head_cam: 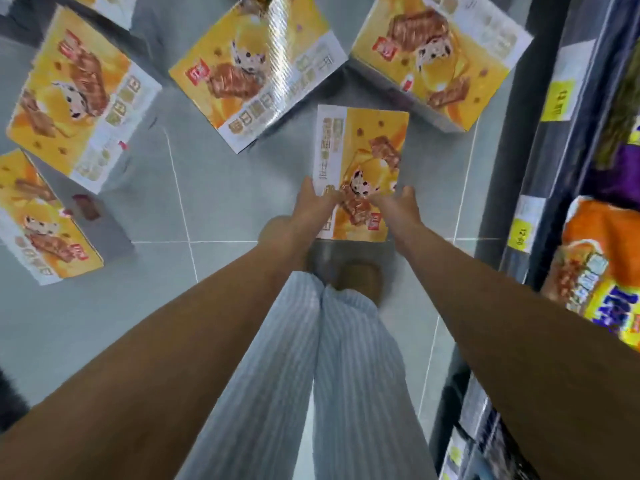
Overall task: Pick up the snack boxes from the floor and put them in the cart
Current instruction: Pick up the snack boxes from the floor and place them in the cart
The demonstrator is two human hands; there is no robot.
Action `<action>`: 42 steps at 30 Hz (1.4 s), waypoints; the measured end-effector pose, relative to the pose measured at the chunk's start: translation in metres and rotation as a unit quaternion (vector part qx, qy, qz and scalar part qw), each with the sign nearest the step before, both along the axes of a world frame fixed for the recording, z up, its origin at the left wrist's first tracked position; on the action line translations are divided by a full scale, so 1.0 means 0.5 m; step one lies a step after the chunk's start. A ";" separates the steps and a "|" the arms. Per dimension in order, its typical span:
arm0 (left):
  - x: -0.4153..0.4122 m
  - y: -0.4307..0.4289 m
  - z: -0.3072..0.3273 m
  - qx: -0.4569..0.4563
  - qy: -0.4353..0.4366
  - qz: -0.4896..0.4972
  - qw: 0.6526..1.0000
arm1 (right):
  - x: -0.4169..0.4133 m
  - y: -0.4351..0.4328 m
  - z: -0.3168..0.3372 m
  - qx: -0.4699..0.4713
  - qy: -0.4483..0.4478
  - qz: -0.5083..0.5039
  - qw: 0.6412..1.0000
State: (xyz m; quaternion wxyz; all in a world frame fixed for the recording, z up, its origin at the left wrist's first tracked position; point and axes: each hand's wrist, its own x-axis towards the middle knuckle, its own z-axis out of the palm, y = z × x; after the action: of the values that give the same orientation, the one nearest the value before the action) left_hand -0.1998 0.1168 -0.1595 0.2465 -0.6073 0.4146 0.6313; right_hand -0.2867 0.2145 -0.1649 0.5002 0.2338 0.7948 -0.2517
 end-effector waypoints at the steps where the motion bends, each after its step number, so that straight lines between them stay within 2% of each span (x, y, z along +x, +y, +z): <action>1: 0.003 0.007 -0.032 0.002 -0.009 -0.004 1.000 | 0.007 0.001 -0.027 0.012 0.004 0.002 1.000; 4: 0.005 0.021 -0.075 -0.004 -0.024 0.003 1.000 | 0.014 0.026 -0.091 0.015 0.005 -0.012 1.000; 8: 0.005 0.027 -0.104 -0.002 -0.042 0.030 0.999 | 0.013 0.035 -0.108 -0.013 -0.029 -0.048 0.998; 16: 0.034 -0.003 -0.069 -0.024 -0.062 -0.010 0.998 | 0.015 0.035 -0.043 -0.036 -0.050 -0.069 0.996; 23: 0.063 -0.027 0.114 -0.044 -0.059 -0.032 0.997 | -0.018 0.005 0.116 -0.059 -0.113 0.002 0.992; 32: 0.087 -0.102 0.400 0.043 0.033 0.071 0.996 | 0.010 -0.002 0.373 -0.088 -0.054 0.028 0.994; 36: 0.126 -0.085 0.525 0.005 0.064 0.110 0.992 | 0.016 -0.018 0.492 -0.113 -0.025 0.088 0.989; 42: 0.239 -0.039 0.702 -0.058 0.084 0.190 0.976 | 0.076 -0.040 0.686 -0.153 -0.029 0.178 0.972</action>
State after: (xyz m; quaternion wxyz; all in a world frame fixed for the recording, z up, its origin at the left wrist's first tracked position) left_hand -0.0805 0.0973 0.1913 0.0506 -0.6329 0.3473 0.6901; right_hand -0.2486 0.1948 0.1783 0.5894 0.0162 0.7612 -0.2700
